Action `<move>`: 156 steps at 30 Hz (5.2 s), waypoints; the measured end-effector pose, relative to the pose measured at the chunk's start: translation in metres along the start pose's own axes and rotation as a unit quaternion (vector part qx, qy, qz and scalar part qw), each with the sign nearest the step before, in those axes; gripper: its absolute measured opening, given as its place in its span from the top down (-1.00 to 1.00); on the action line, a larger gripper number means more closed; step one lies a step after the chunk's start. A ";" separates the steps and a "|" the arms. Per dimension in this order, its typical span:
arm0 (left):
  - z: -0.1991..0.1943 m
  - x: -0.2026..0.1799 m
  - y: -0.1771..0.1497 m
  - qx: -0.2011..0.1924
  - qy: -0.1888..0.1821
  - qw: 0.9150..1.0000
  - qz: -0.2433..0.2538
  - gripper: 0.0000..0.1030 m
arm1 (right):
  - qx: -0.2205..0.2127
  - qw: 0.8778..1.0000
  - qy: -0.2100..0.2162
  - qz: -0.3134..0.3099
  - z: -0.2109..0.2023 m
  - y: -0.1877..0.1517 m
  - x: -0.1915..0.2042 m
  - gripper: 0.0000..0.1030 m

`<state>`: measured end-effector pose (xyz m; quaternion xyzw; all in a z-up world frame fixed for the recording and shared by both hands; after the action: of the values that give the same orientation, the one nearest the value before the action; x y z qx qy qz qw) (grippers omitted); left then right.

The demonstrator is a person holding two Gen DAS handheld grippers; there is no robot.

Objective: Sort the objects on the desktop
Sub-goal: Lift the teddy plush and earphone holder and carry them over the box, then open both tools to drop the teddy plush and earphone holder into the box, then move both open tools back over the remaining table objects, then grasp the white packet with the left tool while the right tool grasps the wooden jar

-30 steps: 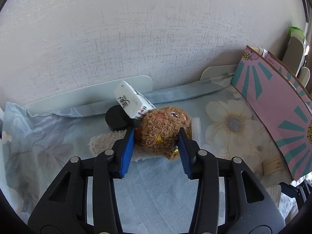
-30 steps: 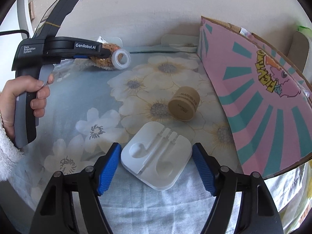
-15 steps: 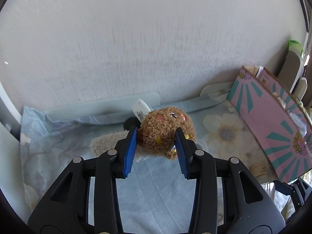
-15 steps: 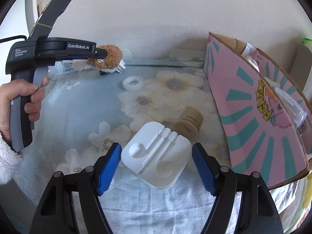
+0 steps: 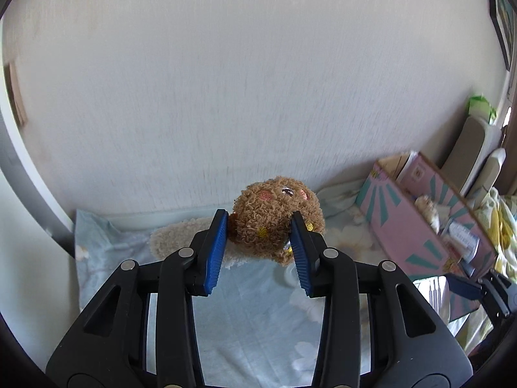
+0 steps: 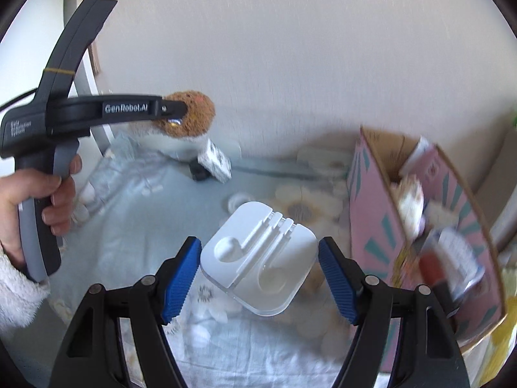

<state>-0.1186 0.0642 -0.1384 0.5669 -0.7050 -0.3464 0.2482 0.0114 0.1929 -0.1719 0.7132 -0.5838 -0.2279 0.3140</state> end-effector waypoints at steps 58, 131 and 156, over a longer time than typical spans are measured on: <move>0.045 -0.296 0.054 0.054 -0.097 0.986 0.124 -0.99 | 0.074 0.996 0.010 0.058 -0.017 0.019 -0.223 -0.58; 0.141 0.024 -0.045 0.015 -0.065 0.986 0.153 -0.99 | 0.033 0.970 -0.118 0.208 0.079 -0.059 -0.046 -0.59; 0.160 0.014 -0.043 0.017 -0.119 0.980 0.160 0.12 | 0.050 0.964 -0.170 0.199 0.100 -0.057 -0.066 0.40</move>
<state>-0.2138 0.0792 -0.2735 0.4058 -0.8167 -0.3554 0.2048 -0.0329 0.2456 -0.2854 0.5486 -0.7691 -0.2492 0.2131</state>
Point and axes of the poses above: each gripper's, at about its wrist camera, not at the fingertips, and z roughly the way its jaws point, x to its left, y to its top, the point moved 7 cm from there along z, roughly the way its jaws point, and after that the axes turned 3 degrees about y, right-handed, at the moved point
